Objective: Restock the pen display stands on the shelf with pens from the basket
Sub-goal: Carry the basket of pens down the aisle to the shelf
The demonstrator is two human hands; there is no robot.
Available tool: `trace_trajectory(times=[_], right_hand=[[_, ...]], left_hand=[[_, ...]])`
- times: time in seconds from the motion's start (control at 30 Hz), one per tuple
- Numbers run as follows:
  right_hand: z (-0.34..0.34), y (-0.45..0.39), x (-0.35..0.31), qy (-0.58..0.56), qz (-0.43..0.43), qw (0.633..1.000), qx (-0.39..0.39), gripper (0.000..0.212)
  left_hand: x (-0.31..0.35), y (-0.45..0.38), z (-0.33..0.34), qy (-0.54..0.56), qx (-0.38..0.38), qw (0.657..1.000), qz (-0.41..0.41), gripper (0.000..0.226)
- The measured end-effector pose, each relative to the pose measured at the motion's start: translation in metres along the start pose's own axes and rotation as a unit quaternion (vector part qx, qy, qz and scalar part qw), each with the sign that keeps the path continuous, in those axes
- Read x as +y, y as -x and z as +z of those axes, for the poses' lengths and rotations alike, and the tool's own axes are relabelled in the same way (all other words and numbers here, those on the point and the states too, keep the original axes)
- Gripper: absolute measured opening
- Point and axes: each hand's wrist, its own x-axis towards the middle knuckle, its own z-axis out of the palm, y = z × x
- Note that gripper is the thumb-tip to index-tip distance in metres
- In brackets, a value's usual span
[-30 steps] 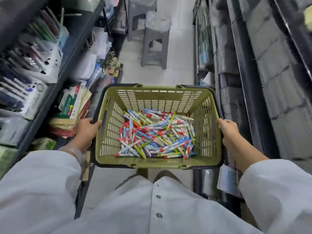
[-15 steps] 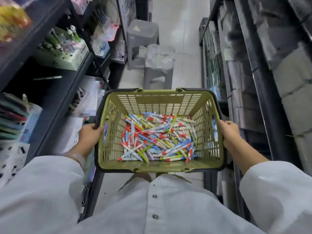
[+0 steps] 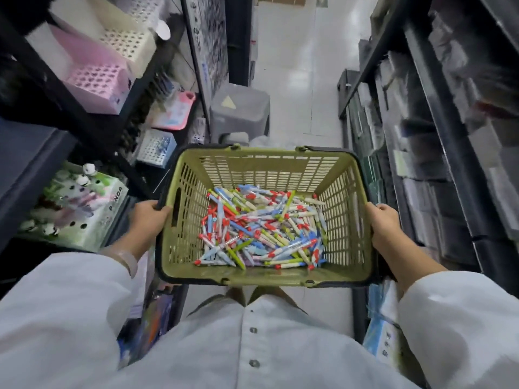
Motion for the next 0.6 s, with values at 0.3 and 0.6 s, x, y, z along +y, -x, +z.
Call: trace_trajectory(times=[0.3, 0.6], right_hand=[[0.086, -0.124, -0.132, -0.004, -0.009, 1.000, -0.002, 0.036], [0.155, -0.218, -0.246, 0.006, -0.047, 0.999, -0.011, 0.025]], left_hand=[[0.117, -0.144, 0.009, -0.003, 0.052, 0.999, 0.006, 0.014], [0.186, -0.238, 0.008, 0.014, 0.051, 0.999, -0.010, 0.010]])
